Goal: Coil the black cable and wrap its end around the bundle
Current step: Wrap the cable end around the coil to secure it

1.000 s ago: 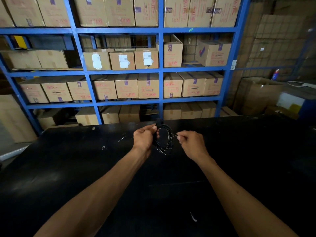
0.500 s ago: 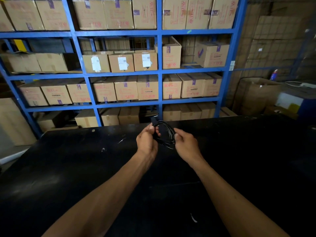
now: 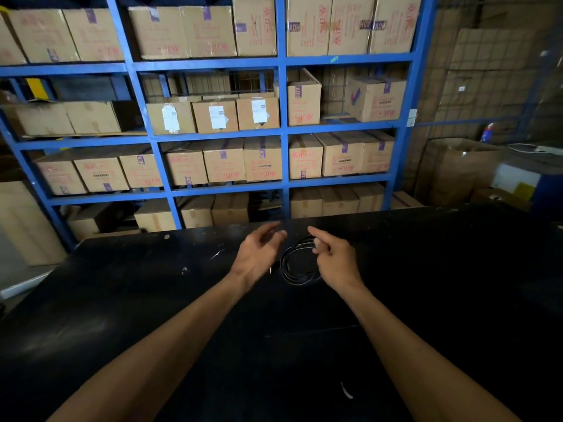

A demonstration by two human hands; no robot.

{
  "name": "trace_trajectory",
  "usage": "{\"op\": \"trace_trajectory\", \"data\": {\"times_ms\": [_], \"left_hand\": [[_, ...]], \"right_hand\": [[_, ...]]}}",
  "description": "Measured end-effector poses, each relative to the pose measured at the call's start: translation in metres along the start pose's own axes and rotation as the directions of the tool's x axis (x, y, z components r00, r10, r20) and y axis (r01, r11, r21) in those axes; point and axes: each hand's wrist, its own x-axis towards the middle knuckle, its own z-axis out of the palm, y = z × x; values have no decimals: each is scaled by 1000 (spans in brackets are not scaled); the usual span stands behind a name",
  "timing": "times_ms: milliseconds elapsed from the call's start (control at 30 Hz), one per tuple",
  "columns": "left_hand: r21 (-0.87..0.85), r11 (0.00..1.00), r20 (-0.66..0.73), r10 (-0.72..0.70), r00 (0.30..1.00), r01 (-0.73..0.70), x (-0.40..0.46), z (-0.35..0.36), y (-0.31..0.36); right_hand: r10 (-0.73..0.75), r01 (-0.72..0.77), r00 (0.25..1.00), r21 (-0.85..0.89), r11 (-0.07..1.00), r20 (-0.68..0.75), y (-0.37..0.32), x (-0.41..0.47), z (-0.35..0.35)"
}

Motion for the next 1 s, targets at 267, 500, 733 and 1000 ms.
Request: {"op": "trace_trajectory", "data": {"times_ms": [267,500,733,1000], "left_hand": [[-271,938,248,-148,958,215,4,-5,10],[-288,939,131,-153,980,185,-2,11,3],[-624,728,54,-321,945,283,5,14,-2],[-489,767,300,-301,905,416,8,0,-2]], "right_hand": [[-136,138,990,-104,985,27,-6,-4,9],[-232,233,964,-12,972,-130,-3,-6,13],[-546,535,837,-270,801,38,-5,-15,10],[-463,449,886,-261,854,9,1,-8,11]]}}
